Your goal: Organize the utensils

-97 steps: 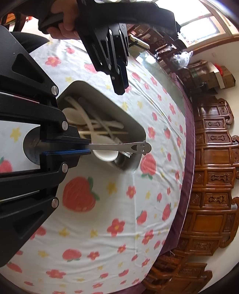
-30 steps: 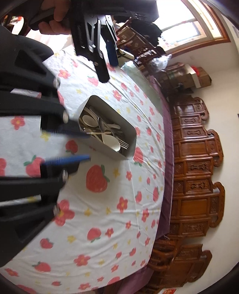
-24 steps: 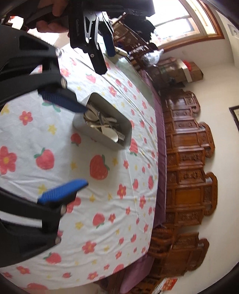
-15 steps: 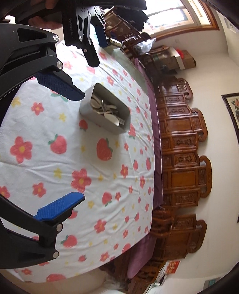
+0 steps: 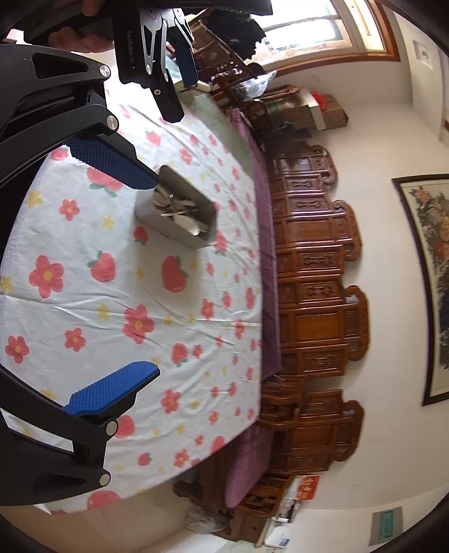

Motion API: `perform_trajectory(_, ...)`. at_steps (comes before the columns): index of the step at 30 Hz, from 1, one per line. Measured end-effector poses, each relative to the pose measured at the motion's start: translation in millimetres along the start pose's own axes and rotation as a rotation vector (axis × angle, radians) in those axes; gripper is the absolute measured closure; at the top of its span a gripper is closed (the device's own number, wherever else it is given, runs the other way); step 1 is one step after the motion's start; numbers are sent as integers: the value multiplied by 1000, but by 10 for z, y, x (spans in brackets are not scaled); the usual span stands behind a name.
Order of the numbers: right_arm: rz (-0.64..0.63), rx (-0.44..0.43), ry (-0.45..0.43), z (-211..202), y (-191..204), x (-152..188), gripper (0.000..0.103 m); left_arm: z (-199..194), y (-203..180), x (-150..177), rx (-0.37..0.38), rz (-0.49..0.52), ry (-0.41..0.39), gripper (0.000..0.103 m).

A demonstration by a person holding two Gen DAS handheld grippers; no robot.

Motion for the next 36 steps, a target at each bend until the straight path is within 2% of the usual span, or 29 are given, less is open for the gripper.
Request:
perform_trajectory(12,-27,10,-167,-664,131,-564,3,-590,-36,-423,-17,-12,-133,8)
perform_trajectory(18,-28,12,-229,-936,137,-739,3,-843,21,-564,-35,-25,-196,8)
perform_trajectory(24,-30,18,-259,-1081,165,-807,3,-977,16,-625,-32,-28,-227,8)
perform_trajectory(36,-29,26,-251,-1123,179,-824,3,-1013,18,-623,-32,-32,-233,8)
Point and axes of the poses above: each gripper's, at about its wrist camera, not at the fingertips, and z roughly the way its jaws point, y to its left, x to its underside, the point moved 6 cm from there along z, roughly the way its jaws point, and after that the axes turned 8 degrees about -y, right-handed, at the moved point
